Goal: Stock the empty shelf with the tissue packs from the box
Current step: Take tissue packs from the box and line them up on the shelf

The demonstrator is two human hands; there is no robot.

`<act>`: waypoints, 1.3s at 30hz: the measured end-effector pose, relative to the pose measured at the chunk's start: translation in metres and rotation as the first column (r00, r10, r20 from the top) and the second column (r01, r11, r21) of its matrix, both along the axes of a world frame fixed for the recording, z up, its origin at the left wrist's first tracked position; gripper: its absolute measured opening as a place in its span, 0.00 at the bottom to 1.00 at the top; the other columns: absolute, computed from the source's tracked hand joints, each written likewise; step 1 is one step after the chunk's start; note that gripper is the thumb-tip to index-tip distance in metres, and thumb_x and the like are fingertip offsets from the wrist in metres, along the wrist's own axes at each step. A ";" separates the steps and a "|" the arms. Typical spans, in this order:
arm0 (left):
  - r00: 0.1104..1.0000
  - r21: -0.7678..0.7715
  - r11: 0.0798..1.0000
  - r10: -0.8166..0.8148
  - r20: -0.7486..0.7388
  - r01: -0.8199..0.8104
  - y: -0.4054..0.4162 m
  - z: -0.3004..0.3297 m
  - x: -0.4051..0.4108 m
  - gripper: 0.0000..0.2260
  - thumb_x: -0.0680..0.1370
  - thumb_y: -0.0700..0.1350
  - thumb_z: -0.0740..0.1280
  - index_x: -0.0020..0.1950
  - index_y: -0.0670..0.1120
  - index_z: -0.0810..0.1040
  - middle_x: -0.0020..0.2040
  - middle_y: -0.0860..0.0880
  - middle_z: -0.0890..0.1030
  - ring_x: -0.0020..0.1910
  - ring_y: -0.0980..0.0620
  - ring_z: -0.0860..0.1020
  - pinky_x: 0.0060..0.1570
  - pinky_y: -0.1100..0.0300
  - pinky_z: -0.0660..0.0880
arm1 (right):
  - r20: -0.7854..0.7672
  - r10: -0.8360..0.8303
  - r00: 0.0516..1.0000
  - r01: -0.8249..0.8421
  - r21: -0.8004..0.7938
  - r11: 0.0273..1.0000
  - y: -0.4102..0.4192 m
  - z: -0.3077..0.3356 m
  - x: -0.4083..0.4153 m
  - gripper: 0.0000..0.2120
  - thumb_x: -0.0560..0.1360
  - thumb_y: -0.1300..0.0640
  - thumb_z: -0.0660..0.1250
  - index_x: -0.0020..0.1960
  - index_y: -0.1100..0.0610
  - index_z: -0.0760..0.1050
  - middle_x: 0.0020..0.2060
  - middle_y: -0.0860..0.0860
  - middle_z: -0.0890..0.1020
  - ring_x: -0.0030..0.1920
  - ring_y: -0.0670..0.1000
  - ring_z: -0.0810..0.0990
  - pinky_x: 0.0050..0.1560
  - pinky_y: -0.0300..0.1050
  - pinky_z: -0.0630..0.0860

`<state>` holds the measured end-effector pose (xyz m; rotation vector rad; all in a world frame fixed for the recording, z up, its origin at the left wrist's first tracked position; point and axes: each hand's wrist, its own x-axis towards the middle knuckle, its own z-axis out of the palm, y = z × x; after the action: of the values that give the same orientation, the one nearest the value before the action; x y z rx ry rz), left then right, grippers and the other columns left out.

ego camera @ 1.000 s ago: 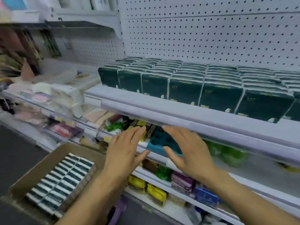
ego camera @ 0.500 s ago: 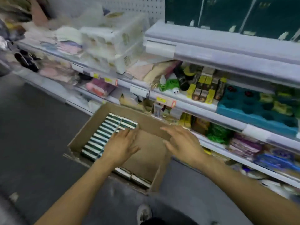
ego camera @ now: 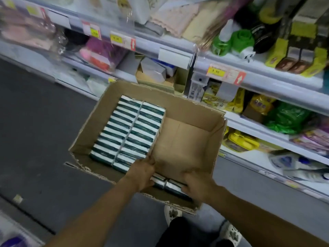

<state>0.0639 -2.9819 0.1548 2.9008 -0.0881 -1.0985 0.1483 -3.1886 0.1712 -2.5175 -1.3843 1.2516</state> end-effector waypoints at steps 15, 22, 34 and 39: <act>0.931 0.100 0.939 -0.306 -0.196 0.330 -0.011 -0.048 0.027 0.12 0.79 0.36 0.62 0.61 0.38 0.77 0.59 0.40 0.80 0.59 0.38 0.76 0.59 0.48 0.71 | 0.034 0.033 0.999 -0.022 -0.291 0.957 0.030 -0.049 -0.008 0.10 0.78 0.63 0.63 0.59 0.61 0.76 0.58 0.56 0.79 0.58 0.56 0.77 0.56 0.48 0.73; 0.812 -0.332 0.784 0.578 0.080 -0.525 0.028 0.004 0.025 0.14 0.75 0.46 0.68 0.61 0.51 0.76 0.50 0.48 0.83 0.50 0.47 0.80 0.51 0.56 0.76 | 0.107 -0.367 0.924 0.378 -0.110 0.919 0.025 0.011 0.052 0.12 0.76 0.52 0.65 0.58 0.54 0.76 0.50 0.52 0.81 0.49 0.52 0.80 0.46 0.46 0.79; 0.181 -0.733 -0.283 0.856 -0.483 -0.618 -0.007 0.141 0.071 0.08 0.74 0.35 0.60 0.45 0.44 0.76 0.47 0.40 0.82 0.48 0.41 0.81 0.57 0.42 0.76 | -0.639 -0.725 0.257 0.965 0.124 0.232 -0.054 0.151 0.098 0.09 0.74 0.67 0.65 0.36 0.59 0.77 0.36 0.58 0.78 0.40 0.55 0.75 0.43 0.46 0.70; 0.265 -0.814 -0.370 0.814 -0.516 -0.448 -0.072 0.196 0.093 0.08 0.81 0.39 0.59 0.56 0.45 0.76 0.51 0.41 0.84 0.47 0.44 0.82 0.41 0.54 0.79 | -0.754 -0.636 0.163 0.987 0.133 0.095 -0.105 0.194 0.102 0.15 0.71 0.64 0.68 0.54 0.72 0.76 0.45 0.62 0.80 0.47 0.58 0.77 0.48 0.53 0.71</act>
<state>0.1572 -3.0537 0.3512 1.2294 0.7012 -0.0364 0.2501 -3.2936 0.3656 -1.6224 0.0898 0.7945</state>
